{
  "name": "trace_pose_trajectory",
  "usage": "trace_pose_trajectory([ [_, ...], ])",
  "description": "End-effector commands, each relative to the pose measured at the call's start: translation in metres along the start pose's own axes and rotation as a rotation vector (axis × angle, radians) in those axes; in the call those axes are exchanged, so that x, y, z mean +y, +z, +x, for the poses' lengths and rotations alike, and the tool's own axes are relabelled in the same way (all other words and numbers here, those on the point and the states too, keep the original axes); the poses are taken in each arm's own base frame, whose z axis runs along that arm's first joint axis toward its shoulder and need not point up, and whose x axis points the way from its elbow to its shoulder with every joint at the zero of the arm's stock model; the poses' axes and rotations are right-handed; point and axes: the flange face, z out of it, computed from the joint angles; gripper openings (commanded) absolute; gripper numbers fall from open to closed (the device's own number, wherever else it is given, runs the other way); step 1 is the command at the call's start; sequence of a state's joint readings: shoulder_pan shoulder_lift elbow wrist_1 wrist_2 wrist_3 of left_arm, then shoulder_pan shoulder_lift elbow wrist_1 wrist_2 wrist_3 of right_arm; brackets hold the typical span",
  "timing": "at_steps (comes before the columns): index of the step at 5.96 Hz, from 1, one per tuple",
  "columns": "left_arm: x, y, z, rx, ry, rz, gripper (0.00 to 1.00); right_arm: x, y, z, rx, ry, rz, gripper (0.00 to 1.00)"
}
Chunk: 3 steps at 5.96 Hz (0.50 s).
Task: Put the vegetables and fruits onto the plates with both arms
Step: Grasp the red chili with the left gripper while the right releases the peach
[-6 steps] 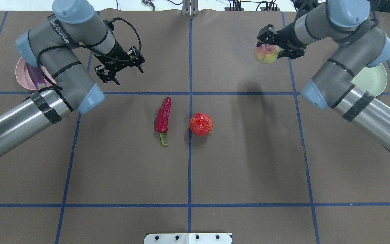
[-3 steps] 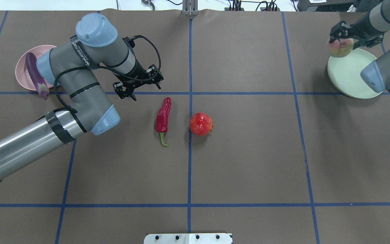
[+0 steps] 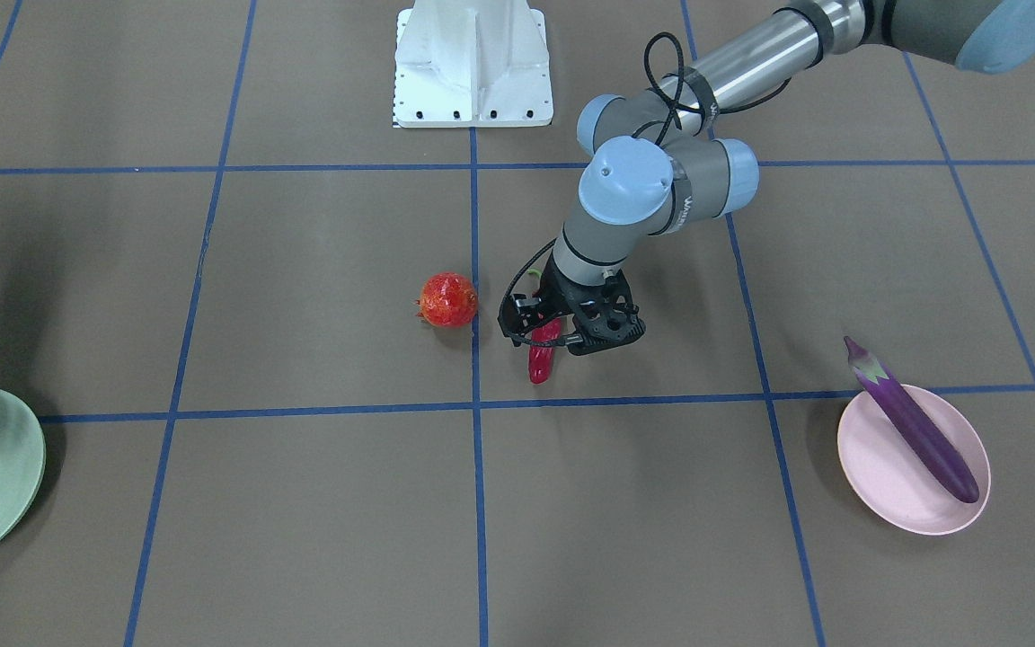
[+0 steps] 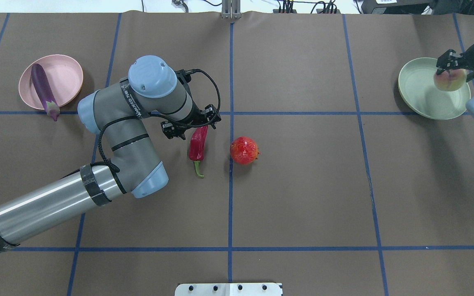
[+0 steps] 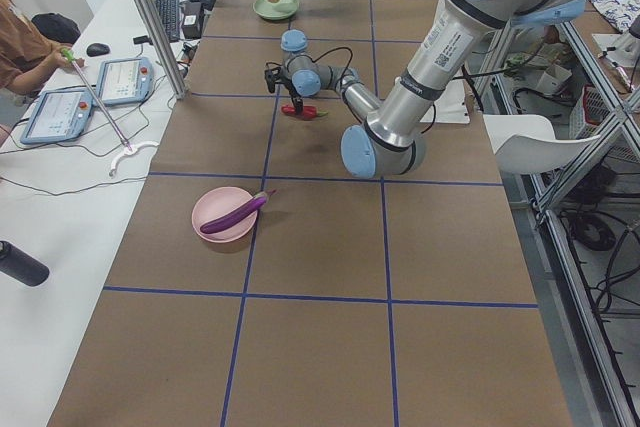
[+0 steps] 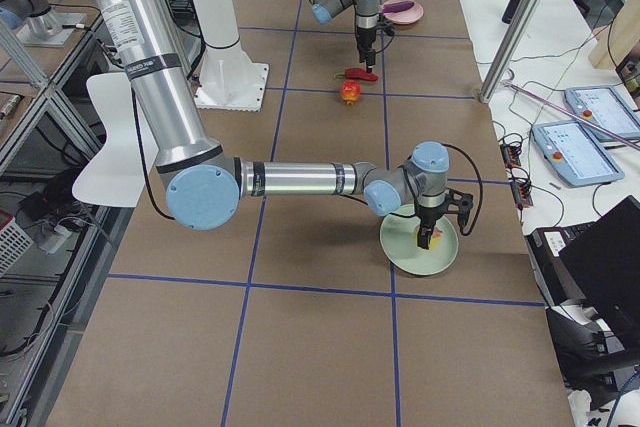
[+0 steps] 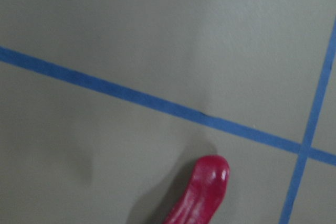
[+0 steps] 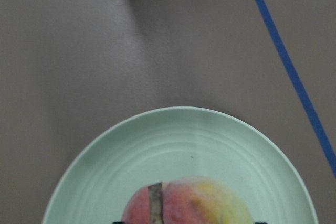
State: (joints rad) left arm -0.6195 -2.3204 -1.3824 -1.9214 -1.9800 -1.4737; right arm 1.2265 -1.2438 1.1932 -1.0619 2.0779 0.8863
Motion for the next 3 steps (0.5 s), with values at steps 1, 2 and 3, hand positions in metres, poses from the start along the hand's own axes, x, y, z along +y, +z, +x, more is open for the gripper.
trace_pose_trajectory([
  [1,0.004,0.011,-0.003,-0.077,0.093,-0.002,1.0,0.004,0.008,0.013,0.016,-0.009,-0.01,0.99],
  [2,0.015,0.02,-0.002,-0.111,0.171,0.002,1.0,0.007,0.008,0.016,0.014,-0.016,-0.014,1.0],
  [3,0.024,0.023,0.004,-0.105,0.208,-0.01,1.0,0.008,0.002,0.013,0.0,-0.052,-0.006,1.0],
])
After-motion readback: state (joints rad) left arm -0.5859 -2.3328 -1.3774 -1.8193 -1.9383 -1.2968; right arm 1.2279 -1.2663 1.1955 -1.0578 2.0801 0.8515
